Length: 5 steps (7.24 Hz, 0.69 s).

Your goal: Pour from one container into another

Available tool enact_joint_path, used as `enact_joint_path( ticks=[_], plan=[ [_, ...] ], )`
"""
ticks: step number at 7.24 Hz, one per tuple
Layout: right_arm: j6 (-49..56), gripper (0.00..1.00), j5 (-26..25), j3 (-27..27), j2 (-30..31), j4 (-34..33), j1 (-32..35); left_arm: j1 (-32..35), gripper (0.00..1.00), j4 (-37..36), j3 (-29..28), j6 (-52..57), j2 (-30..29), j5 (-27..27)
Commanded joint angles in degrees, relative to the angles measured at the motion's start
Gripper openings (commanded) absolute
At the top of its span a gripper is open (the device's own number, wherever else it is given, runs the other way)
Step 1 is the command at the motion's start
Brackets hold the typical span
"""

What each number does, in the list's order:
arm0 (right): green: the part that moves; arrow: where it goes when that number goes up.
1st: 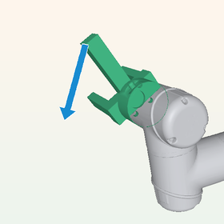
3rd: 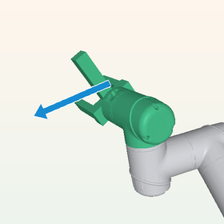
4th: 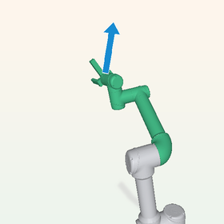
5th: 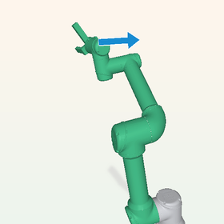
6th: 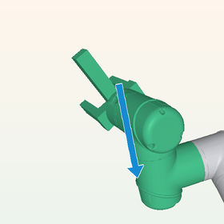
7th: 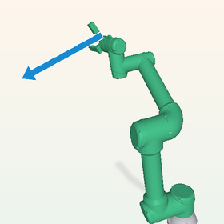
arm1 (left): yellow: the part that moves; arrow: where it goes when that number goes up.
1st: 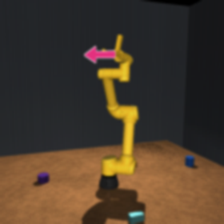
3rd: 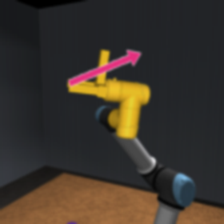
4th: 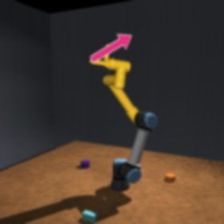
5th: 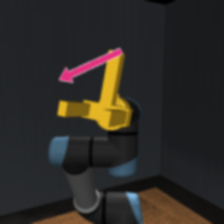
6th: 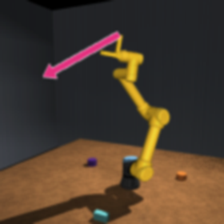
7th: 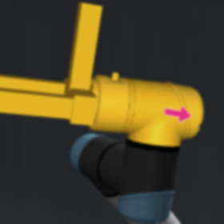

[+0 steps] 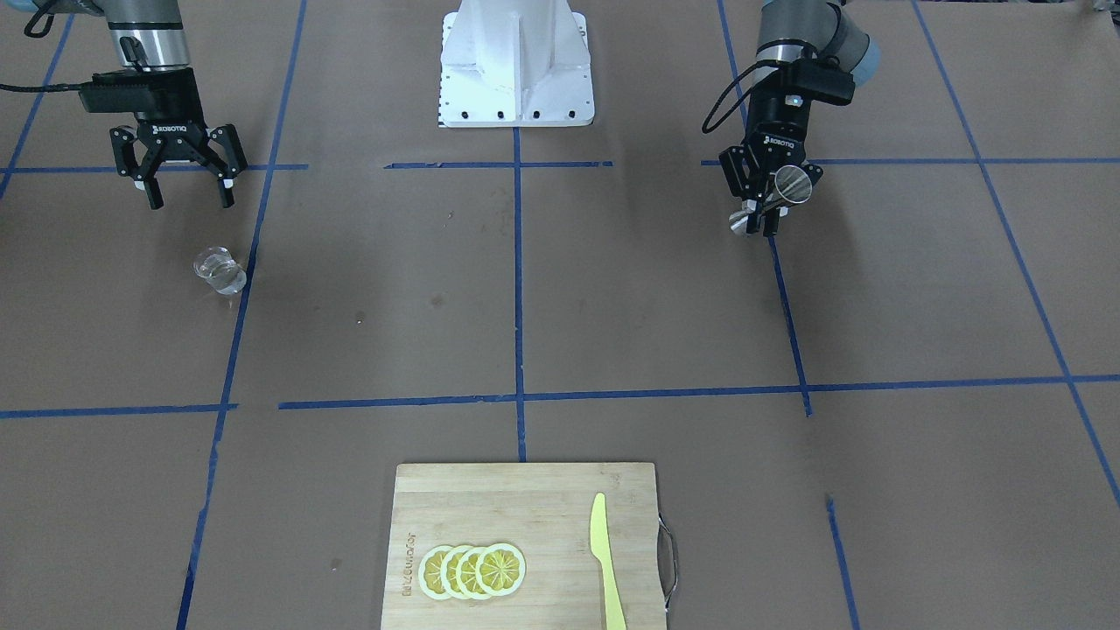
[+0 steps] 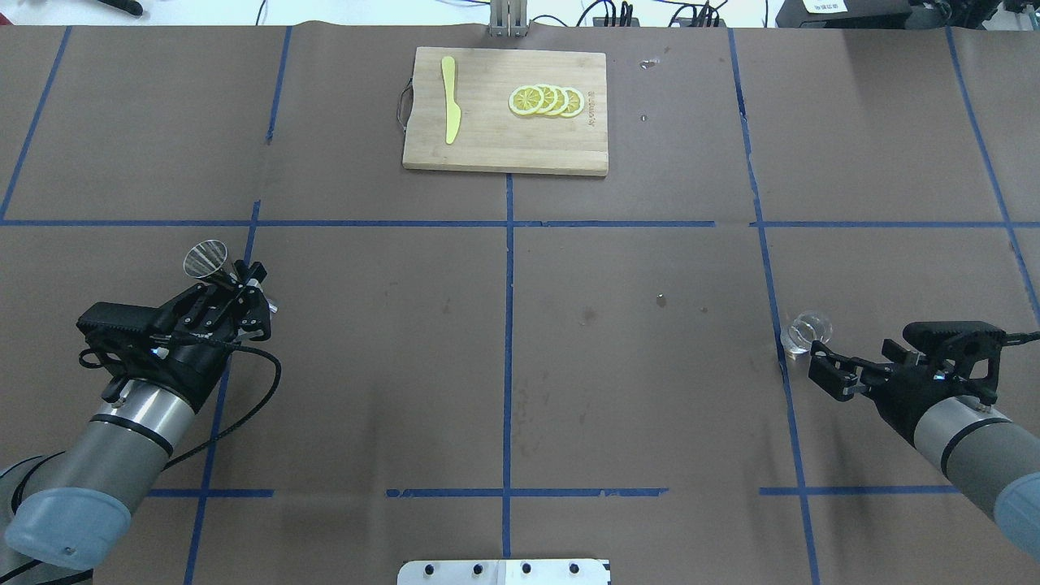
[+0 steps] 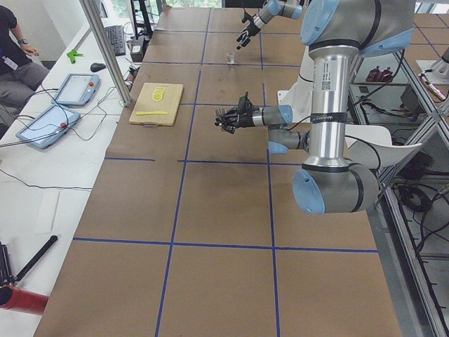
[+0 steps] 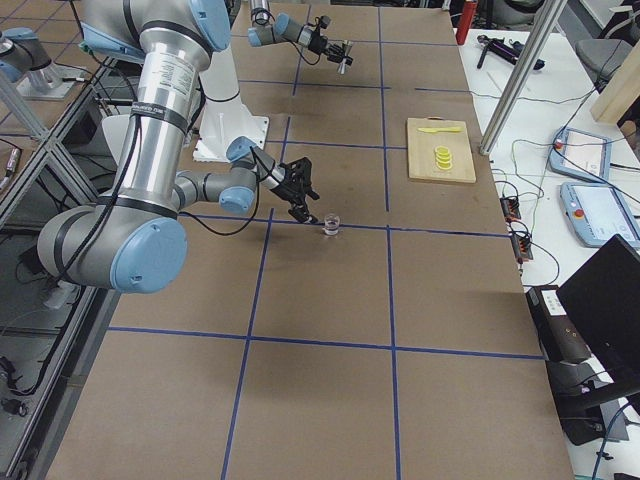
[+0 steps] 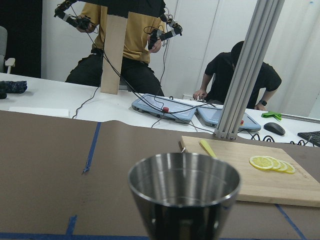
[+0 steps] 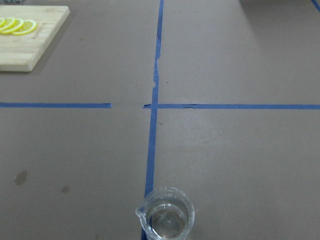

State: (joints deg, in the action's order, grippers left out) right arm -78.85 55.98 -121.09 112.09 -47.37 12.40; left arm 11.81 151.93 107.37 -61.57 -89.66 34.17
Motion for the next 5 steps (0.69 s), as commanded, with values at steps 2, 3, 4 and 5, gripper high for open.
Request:
enact_joint_path(
  ticks=[2,3,4,5],
  plan=[
    [3.0,1.0,-9.8,4.1,-0.7,1.8,-4.3,0.1,0.0,0.1,-0.4,1.5,-0.3,-0.5],
    [3.0,1.0,-12.0,5.2,-0.7,1.8,-5.2,0.1,0.0,0.1,-0.4,1.5,-0.4,-0.6],
    [2.9,1.0,-13.3,8.3,-1.9,4.2,-6.3,0.1,0.0,0.1,-0.3,1.5,-0.4,-0.6],
    [3.6,1.0,-15.7,12.1,-2.7,8.7,-7.0,0.1,0.0,0.1,-0.5,1.6,-0.3,-0.6]
  ],
)
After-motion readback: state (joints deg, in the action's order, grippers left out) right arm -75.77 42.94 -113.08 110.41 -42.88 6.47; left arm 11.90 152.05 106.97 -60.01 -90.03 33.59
